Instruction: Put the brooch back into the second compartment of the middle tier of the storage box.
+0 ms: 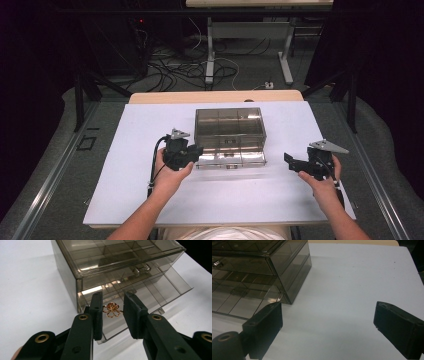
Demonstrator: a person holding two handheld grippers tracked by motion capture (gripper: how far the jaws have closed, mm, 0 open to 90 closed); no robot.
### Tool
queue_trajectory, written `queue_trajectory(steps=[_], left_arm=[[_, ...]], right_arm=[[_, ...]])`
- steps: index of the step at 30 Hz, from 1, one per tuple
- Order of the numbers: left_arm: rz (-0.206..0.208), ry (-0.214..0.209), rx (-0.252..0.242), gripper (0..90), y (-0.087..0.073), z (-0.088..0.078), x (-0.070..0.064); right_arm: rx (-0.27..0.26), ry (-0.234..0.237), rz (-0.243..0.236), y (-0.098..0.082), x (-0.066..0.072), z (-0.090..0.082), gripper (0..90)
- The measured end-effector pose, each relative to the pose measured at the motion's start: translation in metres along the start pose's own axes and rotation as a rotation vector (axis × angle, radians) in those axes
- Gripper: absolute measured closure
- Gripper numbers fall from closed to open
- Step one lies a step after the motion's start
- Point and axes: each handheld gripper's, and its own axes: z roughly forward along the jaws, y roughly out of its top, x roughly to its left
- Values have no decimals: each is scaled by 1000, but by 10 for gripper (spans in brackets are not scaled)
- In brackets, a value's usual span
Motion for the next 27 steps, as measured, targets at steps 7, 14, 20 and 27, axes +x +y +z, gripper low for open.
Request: queue_trajectory(steps=[7,14,20,27], left_arm=[[12,-16,-1,695,6,3,-8],[24,-26,3,695,10,7,-14],[31,-37,7,695,13,12,-19],[54,-48,12,695,18,19,-28]], right_arm=[[-1,-2,-2,0,1,1,81],[4,4,1,0,1,0,81],[9,3,5,0,2,1,81],[8,3,4,0,2,1,81]])
